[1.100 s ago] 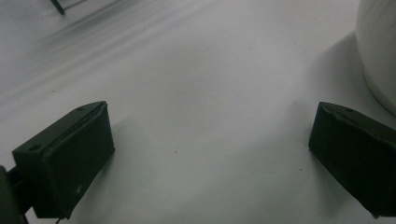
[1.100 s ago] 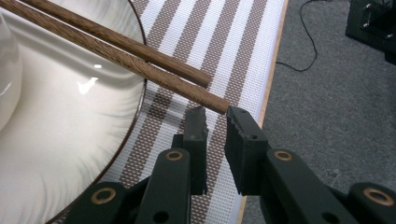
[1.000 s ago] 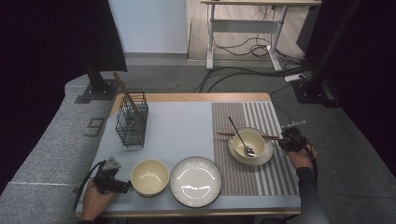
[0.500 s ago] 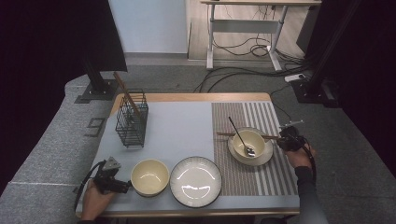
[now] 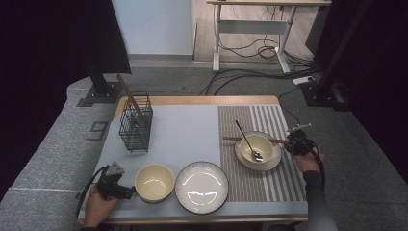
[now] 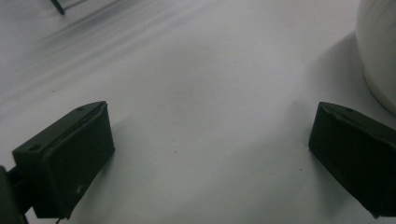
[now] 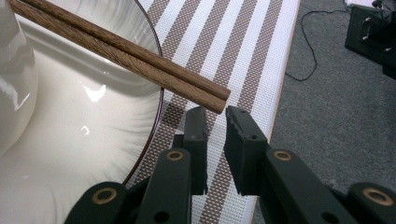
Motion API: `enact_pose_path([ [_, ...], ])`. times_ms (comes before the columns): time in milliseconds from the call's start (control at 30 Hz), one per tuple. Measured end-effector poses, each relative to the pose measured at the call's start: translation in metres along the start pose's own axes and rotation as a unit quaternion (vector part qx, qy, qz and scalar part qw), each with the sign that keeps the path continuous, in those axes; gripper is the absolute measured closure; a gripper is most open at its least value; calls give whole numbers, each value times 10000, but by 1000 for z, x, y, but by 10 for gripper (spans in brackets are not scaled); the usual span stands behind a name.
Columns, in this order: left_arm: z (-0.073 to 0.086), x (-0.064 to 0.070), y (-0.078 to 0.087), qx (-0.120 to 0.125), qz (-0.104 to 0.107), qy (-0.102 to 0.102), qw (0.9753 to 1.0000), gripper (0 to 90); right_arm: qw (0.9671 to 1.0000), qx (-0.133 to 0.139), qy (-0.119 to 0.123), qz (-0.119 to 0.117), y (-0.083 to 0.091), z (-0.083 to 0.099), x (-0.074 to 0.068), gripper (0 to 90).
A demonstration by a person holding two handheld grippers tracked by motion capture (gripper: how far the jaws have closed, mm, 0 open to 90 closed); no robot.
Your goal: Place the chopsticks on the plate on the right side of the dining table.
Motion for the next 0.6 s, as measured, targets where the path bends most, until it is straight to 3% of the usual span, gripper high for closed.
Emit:
enact_pose_path([
  [400, 0, 0, 0, -1, -1, -2, 10000, 0, 10000, 7, -4, 60, 1, 1, 1, 693],
  [467, 0, 0, 0, -1, 0, -1, 10000, 0, 9999, 66, -102, 63, 6, 3, 4, 601],
  [600, 0, 0, 0, -1, 0, -3, 10000, 0, 9997, 152, -176, 54, 14, 5, 7, 555],
])
Point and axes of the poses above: each handheld gripper's, and its own axes: y roughly backward along the jaws, z roughly out of its underside, x roughly to its right, the point moved 5 cm from there along -y, roughly forward along the jaws, and after that the axes turned 8 degrees about x, right-handed, at the moved point
